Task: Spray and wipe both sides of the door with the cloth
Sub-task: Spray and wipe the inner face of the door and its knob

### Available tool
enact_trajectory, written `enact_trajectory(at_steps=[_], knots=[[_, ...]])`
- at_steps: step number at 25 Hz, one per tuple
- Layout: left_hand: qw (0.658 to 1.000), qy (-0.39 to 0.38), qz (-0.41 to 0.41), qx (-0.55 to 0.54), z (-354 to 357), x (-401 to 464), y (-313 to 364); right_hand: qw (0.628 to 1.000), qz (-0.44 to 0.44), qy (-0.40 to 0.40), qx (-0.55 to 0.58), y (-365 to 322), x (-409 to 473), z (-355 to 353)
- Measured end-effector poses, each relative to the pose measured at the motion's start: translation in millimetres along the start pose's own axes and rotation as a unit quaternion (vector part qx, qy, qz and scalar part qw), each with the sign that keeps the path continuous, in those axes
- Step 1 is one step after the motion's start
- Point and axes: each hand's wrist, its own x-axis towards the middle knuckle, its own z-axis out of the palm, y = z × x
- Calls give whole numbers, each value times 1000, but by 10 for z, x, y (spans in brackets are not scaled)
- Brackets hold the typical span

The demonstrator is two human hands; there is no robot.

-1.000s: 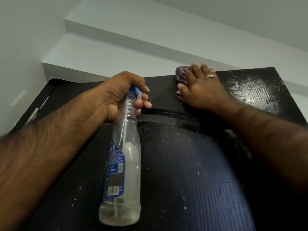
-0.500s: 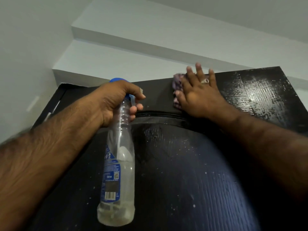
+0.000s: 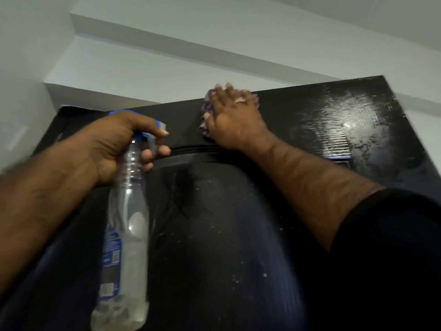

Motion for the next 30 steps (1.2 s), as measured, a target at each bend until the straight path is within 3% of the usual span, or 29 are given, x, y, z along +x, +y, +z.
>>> enact_trajectory(at_steps=[2,6,9,10,12,15,17,21,23,25,27,30], knots=[[1000,0,-2,-2,-13,3,-26,1000,20,-10,3,-193,140,47],[1000,3,1,5,-106,-24,-139,970,-236,-46,28,-718,-223,188],[1000,28,-3,-5,-277,-62,-195,924,-374,-71,43,-311,-289,79],[999,33,-3,-5,-346,-63,-197,934,-353,-54,30,-165,-214,71],[999,42,-2,-2,-473,-77,-190,975,-224,-17,10,-58,27,87],[998,56,-2,9,-540,-119,-187,999,-38,-10,6,-529,412,155],[997,72,-3,12,-558,-152,-213,998,-57,-33,20,-937,508,174],[996,87,-12,15,-665,-193,-225,946,-312,-88,21,-1156,175,207],[995,91,-20,28,-715,-219,-209,919,-377,-102,57,-864,0,167],[994,78,-36,67,-759,-256,-196,936,-341,-67,61,-464,48,126],[993,66,-42,92,-817,-285,-207,971,-234,-31,37,-210,251,75],[995,81,-29,55,-878,-275,-211,997,-72,-37,9,-418,550,52]])
